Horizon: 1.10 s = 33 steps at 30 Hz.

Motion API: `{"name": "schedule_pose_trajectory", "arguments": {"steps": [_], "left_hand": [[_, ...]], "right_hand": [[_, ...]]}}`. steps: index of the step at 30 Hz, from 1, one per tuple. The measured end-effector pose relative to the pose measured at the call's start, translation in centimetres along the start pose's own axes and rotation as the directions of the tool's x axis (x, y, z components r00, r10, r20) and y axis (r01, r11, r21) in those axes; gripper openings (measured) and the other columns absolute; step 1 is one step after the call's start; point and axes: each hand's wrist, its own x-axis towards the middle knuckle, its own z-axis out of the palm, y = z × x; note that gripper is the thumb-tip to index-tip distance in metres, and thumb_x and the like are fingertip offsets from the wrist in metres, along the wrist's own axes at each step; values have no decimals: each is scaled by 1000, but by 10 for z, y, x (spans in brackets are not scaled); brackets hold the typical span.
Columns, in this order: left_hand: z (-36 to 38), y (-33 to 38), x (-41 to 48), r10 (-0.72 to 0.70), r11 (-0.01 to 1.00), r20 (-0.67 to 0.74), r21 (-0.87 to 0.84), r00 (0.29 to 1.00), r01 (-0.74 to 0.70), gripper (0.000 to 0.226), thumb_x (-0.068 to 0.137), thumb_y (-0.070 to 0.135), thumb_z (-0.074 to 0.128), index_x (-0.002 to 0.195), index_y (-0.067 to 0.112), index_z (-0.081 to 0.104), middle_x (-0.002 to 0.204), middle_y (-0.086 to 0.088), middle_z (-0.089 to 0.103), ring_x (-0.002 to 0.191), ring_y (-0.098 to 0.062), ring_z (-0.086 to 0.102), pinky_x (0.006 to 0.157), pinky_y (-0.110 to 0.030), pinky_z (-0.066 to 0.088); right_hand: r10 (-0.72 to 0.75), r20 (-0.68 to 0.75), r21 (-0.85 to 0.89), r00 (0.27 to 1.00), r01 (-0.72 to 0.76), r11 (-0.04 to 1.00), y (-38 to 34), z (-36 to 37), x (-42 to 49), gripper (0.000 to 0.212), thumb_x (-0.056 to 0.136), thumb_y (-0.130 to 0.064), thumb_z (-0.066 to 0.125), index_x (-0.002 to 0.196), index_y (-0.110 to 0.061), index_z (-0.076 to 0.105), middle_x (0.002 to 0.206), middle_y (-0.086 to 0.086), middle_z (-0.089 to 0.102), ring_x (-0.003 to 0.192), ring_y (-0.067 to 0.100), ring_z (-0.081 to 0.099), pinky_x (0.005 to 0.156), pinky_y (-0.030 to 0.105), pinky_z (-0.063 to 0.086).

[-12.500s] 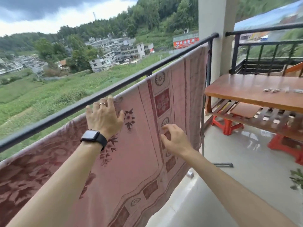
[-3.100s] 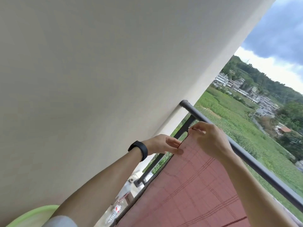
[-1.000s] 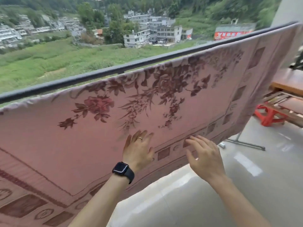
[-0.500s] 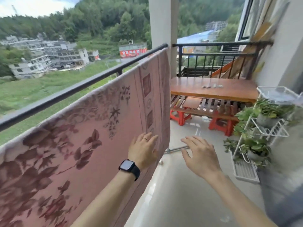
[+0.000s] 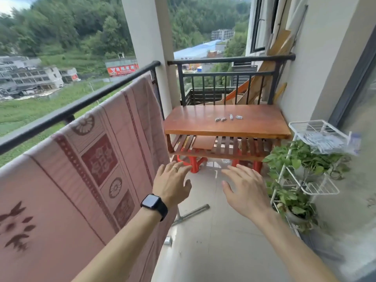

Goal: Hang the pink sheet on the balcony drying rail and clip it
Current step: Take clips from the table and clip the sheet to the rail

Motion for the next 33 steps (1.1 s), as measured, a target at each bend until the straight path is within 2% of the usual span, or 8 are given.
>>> {"name": "schedule_pose_trajectory", "arguments": {"steps": [3, 8, 14, 20, 25, 29, 33], "left_hand": [[16, -5, 83, -33, 999, -4, -10, 999, 33, 49, 91, 38, 45, 141, 38, 46, 149, 8, 46, 140, -19, 36, 112, -42, 26], [41, -17, 203, -57, 998, -11, 2, 998, 57, 44, 92, 41, 43, 135, 39, 53, 139, 10, 57, 133, -19, 44, 109, -45, 35], [80, -42, 344, -54, 998, -34, -20, 998, 53, 44, 89, 38, 47, 132, 38, 56, 133, 9, 61, 133, -19, 45, 108, -42, 34], [131, -69, 506, 9, 999, -53, -43, 999, -11, 43, 89, 45, 49, 129, 36, 59, 133, 11, 61, 132, -20, 46, 108, -43, 33], [180, -88, 625, 46, 994, 53, -104, 998, -40, 49, 87, 44, 47, 135, 38, 54, 139, 10, 56, 136, -20, 42, 112, -42, 28], [229, -94, 698, 68, 991, 185, -124, 980, -46, 47, 90, 43, 48, 136, 37, 53, 137, 4, 58, 135, -22, 42, 112, -40, 28], [291, -89, 764, 41, 985, 327, -171, 944, 17, 46, 89, 38, 49, 135, 36, 54, 137, 2, 58, 130, -23, 47, 107, -40, 33]], "right_hand": [[-19, 46, 2, 999, 19, 1000, 36, 18, 76, 40, 96, -41, 48, 134, -33, 58, 143, -12, 54, 139, 13, 40, 116, 42, 27], [-16, 70, 12, 997, 15, 1000, 80, 46, 189, 45, 94, -46, 41, 133, -33, 59, 142, -12, 55, 139, 13, 40, 117, 44, 28], [-12, 107, -8, 994, 13, 1000, 126, 102, 310, 40, 96, -43, 47, 133, -35, 58, 141, -14, 55, 139, 12, 39, 117, 43, 27], [74, 130, -81, 989, -64, 995, 174, 169, 432, 39, 95, -44, 46, 132, -36, 59, 139, -14, 57, 139, 13, 40, 118, 42, 26], [190, 165, -131, 968, -169, 977, 218, 219, 524, 35, 98, -43, 44, 126, -33, 62, 135, -14, 60, 137, 13, 41, 115, 39, 25], [270, 277, -147, 922, -237, 960, 261, 269, 583, 39, 98, -43, 44, 133, -33, 57, 139, -14, 57, 138, 14, 39, 116, 40, 25], [288, 398, -150, 871, -248, 957, 313, 327, 633, 39, 98, -42, 42, 133, -34, 56, 138, -14, 57, 138, 14, 39, 115, 39, 27]]}}
